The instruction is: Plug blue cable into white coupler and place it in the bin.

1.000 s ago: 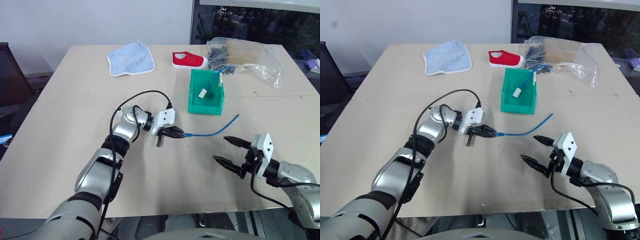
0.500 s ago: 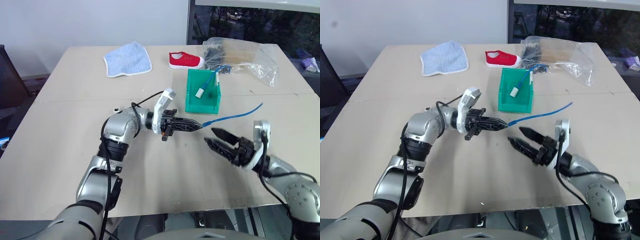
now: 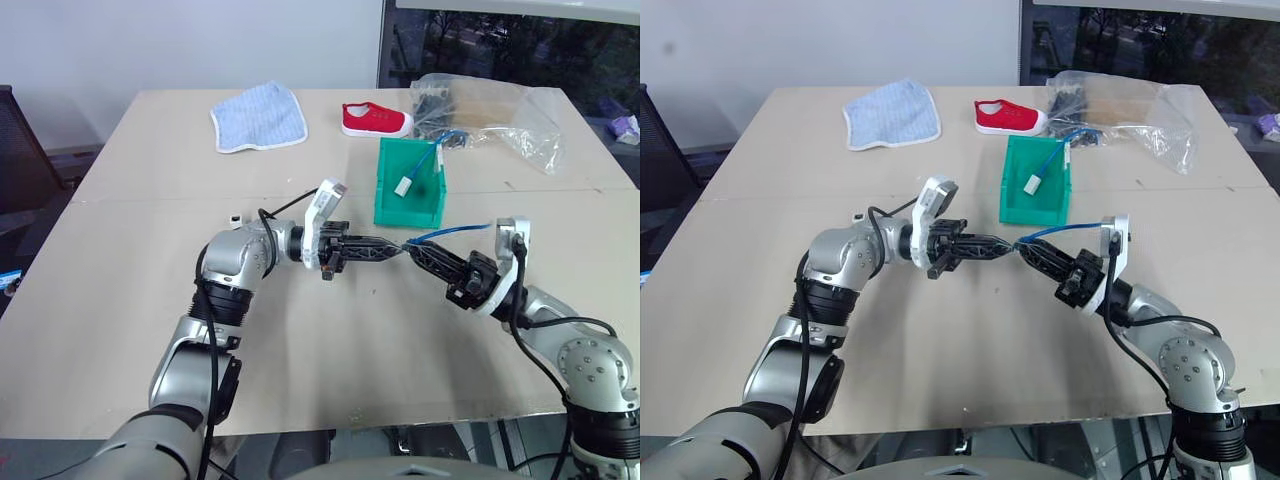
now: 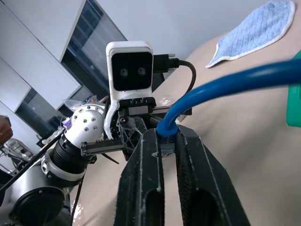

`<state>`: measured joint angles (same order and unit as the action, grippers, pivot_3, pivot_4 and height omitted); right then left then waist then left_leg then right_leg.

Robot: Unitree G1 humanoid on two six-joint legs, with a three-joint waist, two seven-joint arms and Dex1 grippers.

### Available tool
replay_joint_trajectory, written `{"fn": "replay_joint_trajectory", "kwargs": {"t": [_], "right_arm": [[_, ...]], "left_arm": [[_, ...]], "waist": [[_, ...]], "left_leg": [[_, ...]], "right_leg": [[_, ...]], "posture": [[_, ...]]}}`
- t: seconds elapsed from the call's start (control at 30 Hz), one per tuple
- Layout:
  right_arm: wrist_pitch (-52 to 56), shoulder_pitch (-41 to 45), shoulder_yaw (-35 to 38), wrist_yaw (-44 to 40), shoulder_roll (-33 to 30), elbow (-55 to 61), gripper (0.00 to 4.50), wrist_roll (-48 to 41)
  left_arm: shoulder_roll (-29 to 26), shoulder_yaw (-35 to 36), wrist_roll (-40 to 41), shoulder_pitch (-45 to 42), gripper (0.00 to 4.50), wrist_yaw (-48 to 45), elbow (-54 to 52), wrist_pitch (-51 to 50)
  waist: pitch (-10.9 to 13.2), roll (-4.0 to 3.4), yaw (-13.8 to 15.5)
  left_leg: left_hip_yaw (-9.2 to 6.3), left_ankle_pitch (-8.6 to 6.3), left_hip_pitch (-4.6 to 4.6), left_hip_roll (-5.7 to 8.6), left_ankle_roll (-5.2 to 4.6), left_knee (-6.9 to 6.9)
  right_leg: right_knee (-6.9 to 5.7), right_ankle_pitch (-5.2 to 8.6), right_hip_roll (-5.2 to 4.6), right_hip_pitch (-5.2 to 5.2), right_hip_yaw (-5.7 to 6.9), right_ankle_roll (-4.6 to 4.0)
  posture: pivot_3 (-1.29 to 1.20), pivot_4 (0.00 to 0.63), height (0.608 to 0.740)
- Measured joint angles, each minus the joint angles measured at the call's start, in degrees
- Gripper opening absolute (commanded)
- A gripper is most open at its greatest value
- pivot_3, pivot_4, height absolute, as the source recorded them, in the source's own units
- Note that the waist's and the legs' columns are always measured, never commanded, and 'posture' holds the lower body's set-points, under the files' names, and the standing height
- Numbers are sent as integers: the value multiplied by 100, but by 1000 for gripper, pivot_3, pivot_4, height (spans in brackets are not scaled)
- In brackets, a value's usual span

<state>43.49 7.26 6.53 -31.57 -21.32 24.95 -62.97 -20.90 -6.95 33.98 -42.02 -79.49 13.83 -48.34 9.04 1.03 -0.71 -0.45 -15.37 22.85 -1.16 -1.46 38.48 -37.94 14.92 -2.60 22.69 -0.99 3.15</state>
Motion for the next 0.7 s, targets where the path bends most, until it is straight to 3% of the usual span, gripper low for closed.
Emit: {"fn": "replay_joint_trajectory", "kwargs": {"t": [0.07, 0.33, 0.5, 0.63, 0.7], "right_arm": [[1, 31, -8, 60, 69, -26, 32, 0], [-7, 101, -64, 70, 73, -77, 0, 20], [-122, 10, 258, 56, -122, -227, 0, 86], [-279, -63, 400, 21, -145, -368, 0, 233], [-405, -113, 437, -43, -138, -388, 0, 328]], "left_arm": [[-11, 28, -2, -1, 0, 4, 8, 22], [-72, 172, 134, 511, 3638, 371, -741, 191], [-252, 775, 442, 1956, 3638, 1296, -2628, 200], [397, 1283, 188, 2873, 3638, 2938, -3658, 635], [596, 1465, -455, 3382, 3638, 3904, -4170, 1249]], "waist": [[0, 0, -2], [0, 0, -11], [0, -3, -24], [2, 0, 60], [0, -1, 57]], "left_leg": [[1, 0, 0, 0, 0, 0], [3, 0, 2, -8, 0, -4], [4, 0, -4, -15, 0, -14], [-6, 0, 1, -7, 1, -8], [5, 0, -11, -2, 1, -8]], "right_leg": [[1, 0, 0, 0, -1, 0], [7, 0, -3, 2, -6, 0], [8, 0, -11, 6, -22, 0], [8, -1, -28, 0, -26, 0], [6, -2, -26, -7, -33, -1]], "posture": [[0, 150, 740], [0, 150, 740], [0, 150, 740], [0, 150, 740], [0, 150, 740]]}}
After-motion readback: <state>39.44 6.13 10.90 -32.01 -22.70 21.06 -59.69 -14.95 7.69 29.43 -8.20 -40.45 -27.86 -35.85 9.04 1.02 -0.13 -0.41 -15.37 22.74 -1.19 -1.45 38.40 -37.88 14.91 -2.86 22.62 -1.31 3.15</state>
